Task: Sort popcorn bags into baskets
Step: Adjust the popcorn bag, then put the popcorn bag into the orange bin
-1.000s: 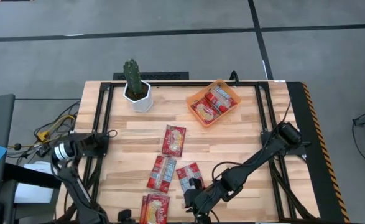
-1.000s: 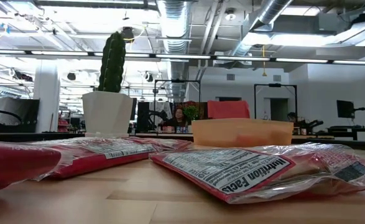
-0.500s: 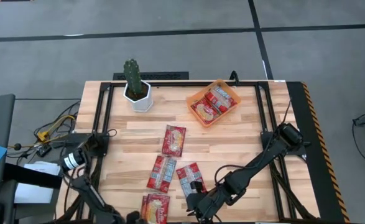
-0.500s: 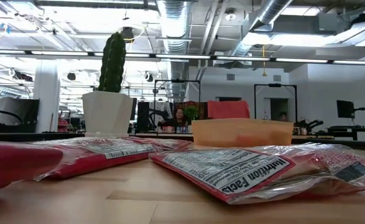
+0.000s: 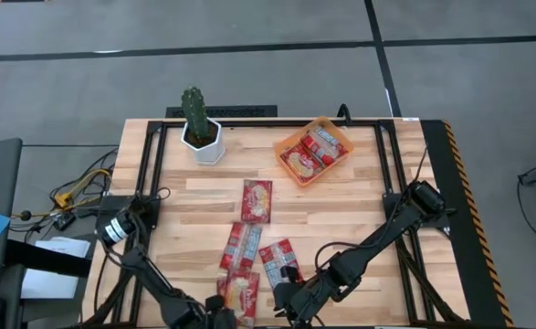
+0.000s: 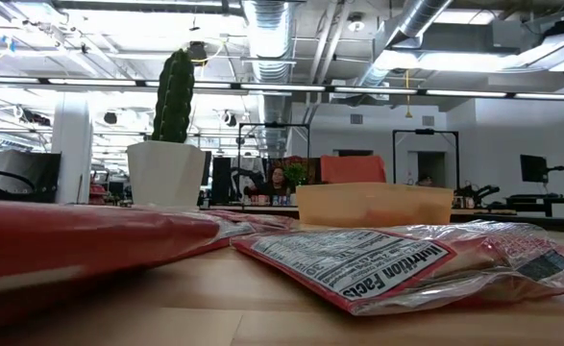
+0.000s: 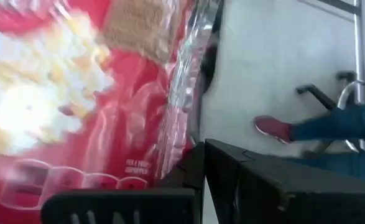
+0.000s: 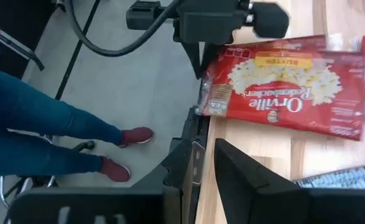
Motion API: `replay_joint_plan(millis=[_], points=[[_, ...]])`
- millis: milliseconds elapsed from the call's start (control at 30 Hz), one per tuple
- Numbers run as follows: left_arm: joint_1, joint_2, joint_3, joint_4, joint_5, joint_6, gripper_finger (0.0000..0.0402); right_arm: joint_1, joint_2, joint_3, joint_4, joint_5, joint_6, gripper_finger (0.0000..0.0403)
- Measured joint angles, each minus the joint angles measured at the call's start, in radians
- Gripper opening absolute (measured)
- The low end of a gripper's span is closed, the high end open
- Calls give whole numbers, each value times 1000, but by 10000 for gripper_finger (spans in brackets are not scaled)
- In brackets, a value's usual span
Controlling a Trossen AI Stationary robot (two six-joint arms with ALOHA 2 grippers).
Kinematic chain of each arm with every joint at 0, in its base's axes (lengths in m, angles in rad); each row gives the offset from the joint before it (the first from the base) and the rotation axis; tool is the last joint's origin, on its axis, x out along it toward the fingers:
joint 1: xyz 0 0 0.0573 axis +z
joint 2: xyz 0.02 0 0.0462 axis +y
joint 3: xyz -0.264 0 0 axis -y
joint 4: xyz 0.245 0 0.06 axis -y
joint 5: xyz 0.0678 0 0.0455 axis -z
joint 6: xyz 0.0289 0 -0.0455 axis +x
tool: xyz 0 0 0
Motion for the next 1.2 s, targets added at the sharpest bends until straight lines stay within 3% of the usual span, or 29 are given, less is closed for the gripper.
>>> replay_joint_plan(millis=[133,433,600,733,867,1033,1133,1200], points=[[59,-4,-1,-29,-85,54,0,0,0,0,2,0,40,91],[192,-45,-5,-33,-136,192,0,3,-1,0,-52,3,184,91],[240,-163,-3,-44,-153,266,0,2,-1,0,-184,75,372,91],[247,-299,-3,-174,-174,263,0,-9,-1,0,-207,98,452,96],[215,-423,-3,-386,-327,116,0,-58,-1,0,-196,97,510,128],[132,-476,-13,-639,-468,-229,4,-148,0,0,-195,107,513,211],[92,-475,-86,-615,-464,-407,21,-194,3,0,-207,145,517,252],[76,-475,-155,-508,-451,-472,41,-217,3,0,-215,170,535,263]])
